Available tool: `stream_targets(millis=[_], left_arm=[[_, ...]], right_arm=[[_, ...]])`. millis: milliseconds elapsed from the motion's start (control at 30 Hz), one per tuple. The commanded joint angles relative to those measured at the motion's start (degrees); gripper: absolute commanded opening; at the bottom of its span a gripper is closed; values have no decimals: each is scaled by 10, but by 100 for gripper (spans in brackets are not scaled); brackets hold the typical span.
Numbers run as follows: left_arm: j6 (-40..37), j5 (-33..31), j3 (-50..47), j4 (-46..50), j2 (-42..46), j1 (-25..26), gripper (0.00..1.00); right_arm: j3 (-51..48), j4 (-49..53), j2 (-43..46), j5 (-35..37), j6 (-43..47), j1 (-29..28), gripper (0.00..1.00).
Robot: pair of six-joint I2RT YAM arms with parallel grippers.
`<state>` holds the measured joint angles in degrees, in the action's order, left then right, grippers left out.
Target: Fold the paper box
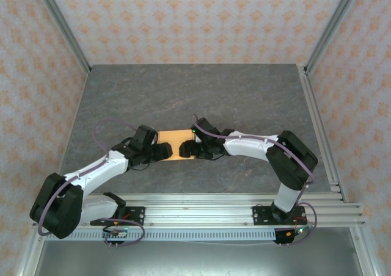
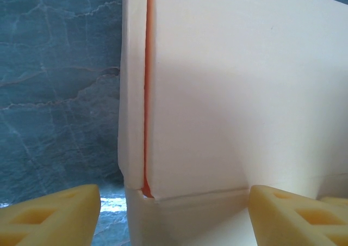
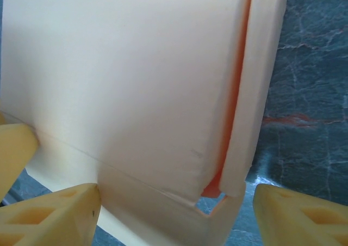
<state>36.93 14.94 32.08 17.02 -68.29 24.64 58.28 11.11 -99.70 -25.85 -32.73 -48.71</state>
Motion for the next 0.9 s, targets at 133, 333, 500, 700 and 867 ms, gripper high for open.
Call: stream_targets(millis=[133,333,500,700,867], left_arm=[[-27,-22,4,22,17,0,76],[-60,-39,7,47,65,0,89],[-60,-46,8,49,71,0,83],[-50,-28,6,45,62,0,80],[-41,-15,0,27,50,8,76]], right_arm=[[12,19,26,17,16,0,76],[-15,0,63,14,36,0,79],[-13,24,73,37,49,0,79],[-8,56,71,59,48,0,80],[-1,45,69,49,46,-3,76]])
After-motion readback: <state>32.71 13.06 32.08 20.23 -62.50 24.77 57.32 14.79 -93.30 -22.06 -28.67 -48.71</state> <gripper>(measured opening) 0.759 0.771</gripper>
